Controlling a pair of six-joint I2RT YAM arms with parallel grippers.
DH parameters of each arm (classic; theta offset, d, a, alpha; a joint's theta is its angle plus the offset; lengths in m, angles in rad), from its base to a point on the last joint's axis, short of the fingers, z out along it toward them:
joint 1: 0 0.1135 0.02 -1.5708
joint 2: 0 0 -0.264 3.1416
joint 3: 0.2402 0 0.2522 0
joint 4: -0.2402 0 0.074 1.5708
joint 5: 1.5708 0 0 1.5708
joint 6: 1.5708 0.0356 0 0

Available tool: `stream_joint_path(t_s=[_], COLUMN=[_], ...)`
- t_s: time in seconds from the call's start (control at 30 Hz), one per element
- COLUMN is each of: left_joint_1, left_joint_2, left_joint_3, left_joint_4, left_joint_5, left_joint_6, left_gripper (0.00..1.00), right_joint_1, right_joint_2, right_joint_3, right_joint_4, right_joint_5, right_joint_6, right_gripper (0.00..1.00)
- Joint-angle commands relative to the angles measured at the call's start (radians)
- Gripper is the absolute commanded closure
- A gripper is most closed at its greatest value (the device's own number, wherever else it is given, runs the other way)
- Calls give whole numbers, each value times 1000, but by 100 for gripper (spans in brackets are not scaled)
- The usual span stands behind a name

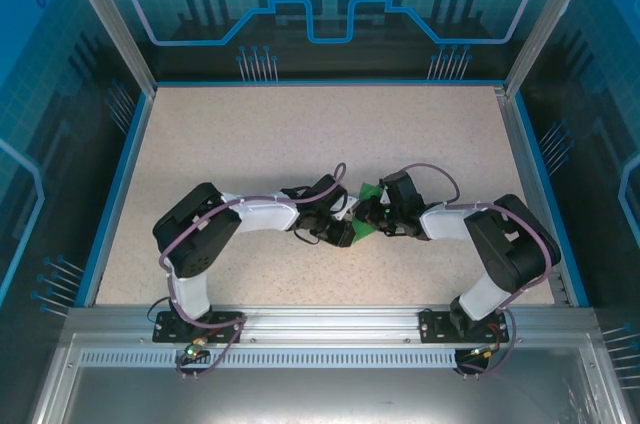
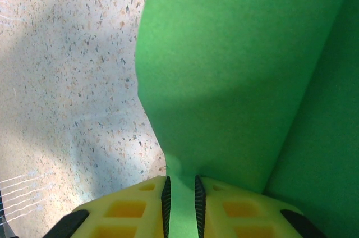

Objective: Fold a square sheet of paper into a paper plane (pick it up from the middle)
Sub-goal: Fourth fold the wing at the center of the table.

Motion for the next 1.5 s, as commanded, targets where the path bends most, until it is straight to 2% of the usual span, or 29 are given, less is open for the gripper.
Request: stream_joint_path(t_s=[0.0,0.63,0.97,1.23,1.47], left_joint_1=[-9,-20,-51,-47,28], left_joint_2=[-2,-5,-55,-123,-186], left_joint_3=[-17,-51,-93,-68,10], left_joint_4=[-53,-137,-213,-236,-129], left_joint_5=[3,-38,-82,-42,84], left_joint_6=[11,41,79,53,-45], left_gripper=[84,95,96,96,93], right_joint_1=[-25,-25,-30,-30,-30], right_joint_2=[-1,13,32,35,12], right_joint_3=[-27,-30,-24,-25,-43], right_joint_4=[-72,-68,-64,-56,-46], right_joint_5=[44,45,44,35,26], right_joint_6=[-20,-26,-26,-27,-22], right_gripper=[78,78,79,79,79])
